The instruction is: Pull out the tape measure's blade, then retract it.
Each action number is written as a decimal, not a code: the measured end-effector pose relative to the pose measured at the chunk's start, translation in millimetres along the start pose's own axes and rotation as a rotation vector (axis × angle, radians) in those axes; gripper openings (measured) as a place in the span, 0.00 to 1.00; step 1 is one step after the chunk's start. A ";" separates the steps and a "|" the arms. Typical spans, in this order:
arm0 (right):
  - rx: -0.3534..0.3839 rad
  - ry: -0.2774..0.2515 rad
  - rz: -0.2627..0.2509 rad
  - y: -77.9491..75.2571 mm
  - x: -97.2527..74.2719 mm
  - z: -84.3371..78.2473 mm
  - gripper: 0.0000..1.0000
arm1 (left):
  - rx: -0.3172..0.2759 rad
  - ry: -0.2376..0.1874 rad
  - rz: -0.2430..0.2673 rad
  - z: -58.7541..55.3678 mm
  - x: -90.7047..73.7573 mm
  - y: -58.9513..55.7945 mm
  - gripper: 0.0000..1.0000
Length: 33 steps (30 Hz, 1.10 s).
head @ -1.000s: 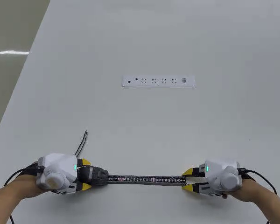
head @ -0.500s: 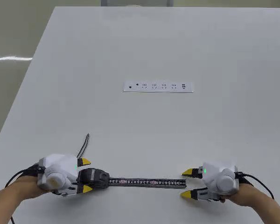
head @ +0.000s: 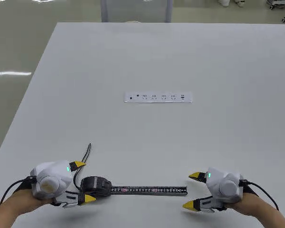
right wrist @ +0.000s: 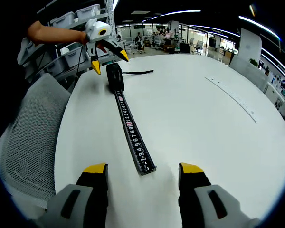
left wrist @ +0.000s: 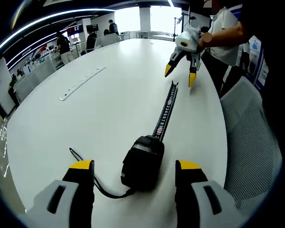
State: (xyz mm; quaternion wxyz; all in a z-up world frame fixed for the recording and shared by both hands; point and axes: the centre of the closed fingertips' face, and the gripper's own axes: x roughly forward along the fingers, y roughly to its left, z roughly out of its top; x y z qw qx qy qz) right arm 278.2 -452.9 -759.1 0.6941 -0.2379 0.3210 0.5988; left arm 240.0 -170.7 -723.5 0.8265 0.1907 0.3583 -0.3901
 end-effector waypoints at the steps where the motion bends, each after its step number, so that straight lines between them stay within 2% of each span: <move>1: 0.014 -0.001 -0.006 0.5 -1.0 0.5 0.63 | -0.010 -0.009 0.003 0.6 -1.0 -0.6 0.70; 8: 0.100 -0.026 -0.076 0.0 -11.2 6.4 0.71 | -0.108 -0.075 0.036 4.3 -7.7 -9.0 0.80; 14: 0.125 -0.047 -0.114 5.7 -18.6 12.5 0.76 | -0.176 -0.116 0.084 6.0 -14.4 -11.0 0.87; 25: 0.153 -0.074 -0.186 18.6 -27.3 20.1 0.83 | -0.211 -0.150 0.149 6.1 -32.4 -16.3 0.99; 33: 0.165 -0.103 -0.231 30.5 -33.1 28.8 0.86 | -0.239 -0.154 0.180 1.6 -39.5 -26.5 0.99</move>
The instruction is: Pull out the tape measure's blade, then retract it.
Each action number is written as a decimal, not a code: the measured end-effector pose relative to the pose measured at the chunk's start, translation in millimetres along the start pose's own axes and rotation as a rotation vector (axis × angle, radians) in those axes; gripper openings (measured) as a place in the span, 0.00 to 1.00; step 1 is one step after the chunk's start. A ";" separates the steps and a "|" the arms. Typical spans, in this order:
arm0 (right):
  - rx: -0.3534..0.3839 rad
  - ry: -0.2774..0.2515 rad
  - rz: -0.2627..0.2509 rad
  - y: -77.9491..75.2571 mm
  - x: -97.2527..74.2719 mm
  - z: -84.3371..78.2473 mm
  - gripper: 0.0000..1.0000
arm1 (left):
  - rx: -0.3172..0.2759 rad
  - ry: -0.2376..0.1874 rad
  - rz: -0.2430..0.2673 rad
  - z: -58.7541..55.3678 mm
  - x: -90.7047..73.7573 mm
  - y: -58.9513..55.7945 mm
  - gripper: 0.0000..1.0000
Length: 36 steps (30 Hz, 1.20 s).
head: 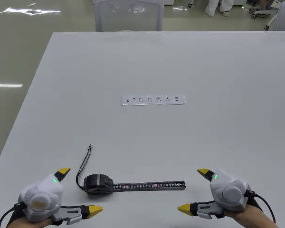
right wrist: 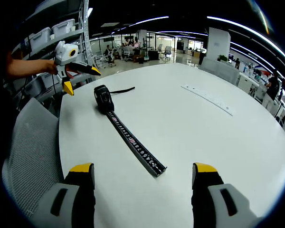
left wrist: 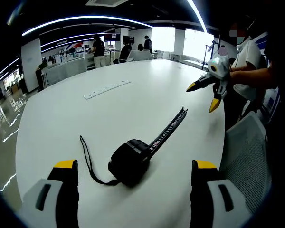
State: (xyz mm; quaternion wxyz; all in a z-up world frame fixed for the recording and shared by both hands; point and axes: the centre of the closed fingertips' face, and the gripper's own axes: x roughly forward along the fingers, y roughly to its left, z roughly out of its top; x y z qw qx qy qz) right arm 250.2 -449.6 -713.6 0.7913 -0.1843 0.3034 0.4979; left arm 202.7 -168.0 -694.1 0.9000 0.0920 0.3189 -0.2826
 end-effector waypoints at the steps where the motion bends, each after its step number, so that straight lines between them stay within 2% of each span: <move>1: 0.003 -0.004 -0.004 0.9 -0.6 0.4 0.86 | 0.000 0.001 0.001 -0.7 -0.8 -1.3 0.99; 9: 0.027 -0.039 -0.048 8.2 -7.3 7.1 0.90 | -0.037 -0.021 0.023 -4.3 -8.9 -10.3 0.99; 14: 0.042 -0.056 -0.069 14.1 -10.6 12.8 0.92 | -0.038 -0.022 0.044 -5.8 -14.2 -15.4 0.99; 27: 0.106 -0.082 -0.122 23.7 -22.6 7.0 0.93 | -0.050 -0.019 0.110 -7.7 -22.3 -26.0 0.99; 36: 0.123 -0.083 -0.143 32.7 -27.9 3.6 0.93 | -0.090 -0.022 0.164 -11.5 -25.3 -32.8 0.99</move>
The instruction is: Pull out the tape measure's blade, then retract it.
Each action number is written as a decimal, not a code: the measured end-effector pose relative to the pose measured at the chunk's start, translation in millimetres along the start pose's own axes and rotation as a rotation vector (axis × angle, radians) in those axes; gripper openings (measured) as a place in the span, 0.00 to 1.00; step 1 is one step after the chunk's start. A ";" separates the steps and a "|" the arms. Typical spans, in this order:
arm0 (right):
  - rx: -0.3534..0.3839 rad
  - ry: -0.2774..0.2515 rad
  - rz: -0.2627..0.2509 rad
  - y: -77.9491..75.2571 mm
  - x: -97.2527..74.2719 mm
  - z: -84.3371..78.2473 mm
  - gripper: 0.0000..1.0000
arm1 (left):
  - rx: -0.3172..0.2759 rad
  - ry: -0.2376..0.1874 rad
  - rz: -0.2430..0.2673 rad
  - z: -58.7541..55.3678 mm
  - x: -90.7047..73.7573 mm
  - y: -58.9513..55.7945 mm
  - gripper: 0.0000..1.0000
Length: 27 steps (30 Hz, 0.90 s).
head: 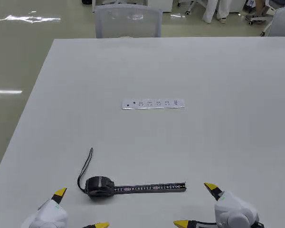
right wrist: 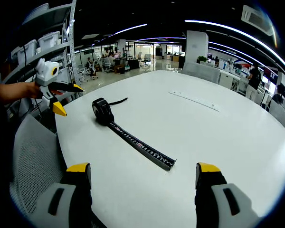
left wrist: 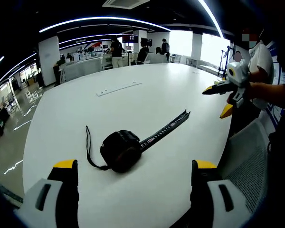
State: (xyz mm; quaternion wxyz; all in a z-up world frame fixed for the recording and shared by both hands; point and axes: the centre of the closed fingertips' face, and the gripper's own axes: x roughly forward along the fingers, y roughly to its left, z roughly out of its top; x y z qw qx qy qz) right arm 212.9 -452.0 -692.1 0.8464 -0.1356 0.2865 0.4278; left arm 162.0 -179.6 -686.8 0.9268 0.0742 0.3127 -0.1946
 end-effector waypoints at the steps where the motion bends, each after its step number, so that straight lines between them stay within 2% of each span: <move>1: 0.004 -0.002 -0.002 0.9 -0.5 0.7 0.93 | -0.002 0.000 0.003 -0.9 -0.2 -0.8 0.99; 8: 0.019 -0.008 -0.013 7.9 -1.1 1.5 0.93 | -0.036 0.004 0.032 -7.0 -2.8 -6.4 0.99; 14: 0.039 -0.019 -0.035 11.9 -0.9 3.4 0.93 | -0.060 -0.019 0.108 -6.1 -6.1 1.0 0.98; 18: 0.045 -0.023 -0.044 14.4 -0.7 4.2 0.93 | -0.070 -0.024 0.133 -5.2 -7.4 3.3 0.98; 27: 0.058 -0.026 -0.059 15.0 -1.5 3.4 0.93 | -0.090 -0.011 0.156 -7.0 -4.8 -2.1 0.97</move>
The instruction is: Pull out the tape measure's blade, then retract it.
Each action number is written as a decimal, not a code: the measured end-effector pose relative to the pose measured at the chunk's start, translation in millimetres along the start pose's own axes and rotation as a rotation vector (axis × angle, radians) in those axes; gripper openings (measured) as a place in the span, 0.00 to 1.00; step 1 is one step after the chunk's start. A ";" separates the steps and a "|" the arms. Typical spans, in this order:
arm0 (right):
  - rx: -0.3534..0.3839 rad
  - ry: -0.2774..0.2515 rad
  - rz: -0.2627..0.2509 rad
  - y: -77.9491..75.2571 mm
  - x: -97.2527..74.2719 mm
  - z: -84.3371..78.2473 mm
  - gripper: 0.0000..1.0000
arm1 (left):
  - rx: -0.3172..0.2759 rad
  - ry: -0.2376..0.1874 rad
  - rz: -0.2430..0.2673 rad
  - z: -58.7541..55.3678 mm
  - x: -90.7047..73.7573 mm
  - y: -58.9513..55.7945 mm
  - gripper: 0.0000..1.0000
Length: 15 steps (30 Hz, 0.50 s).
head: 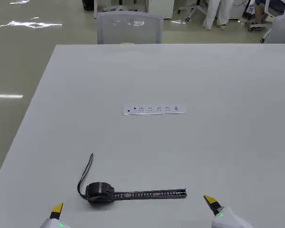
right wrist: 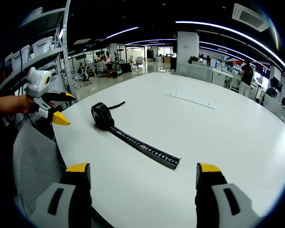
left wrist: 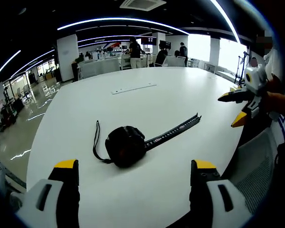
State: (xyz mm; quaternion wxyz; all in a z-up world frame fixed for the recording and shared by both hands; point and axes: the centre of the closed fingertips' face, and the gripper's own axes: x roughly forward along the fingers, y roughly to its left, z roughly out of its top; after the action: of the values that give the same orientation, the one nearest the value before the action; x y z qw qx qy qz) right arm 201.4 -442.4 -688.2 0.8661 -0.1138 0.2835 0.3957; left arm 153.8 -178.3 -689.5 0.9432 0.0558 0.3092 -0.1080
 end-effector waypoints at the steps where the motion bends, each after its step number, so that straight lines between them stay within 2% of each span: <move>1: 0.001 -0.001 -0.002 -0.3 0.0 -0.2 0.93 | -0.011 0.002 0.009 -0.6 0.1 0.9 0.97; 4: 0.005 -0.003 -0.005 -1.0 -1.0 -0.8 0.93 | -0.047 -0.004 0.023 1.1 0.3 0.9 0.96; 15: 0.015 0.001 -0.002 -1.9 -1.7 -5.7 0.92 | -0.057 -0.012 0.082 -0.3 5.0 1.4 0.99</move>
State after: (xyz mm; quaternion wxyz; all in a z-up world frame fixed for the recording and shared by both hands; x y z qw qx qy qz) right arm 199.7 -447.1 -691.9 0.8671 -0.1079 0.2867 0.3927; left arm 157.9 -177.7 -692.6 0.9499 0.0407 0.3040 -0.0607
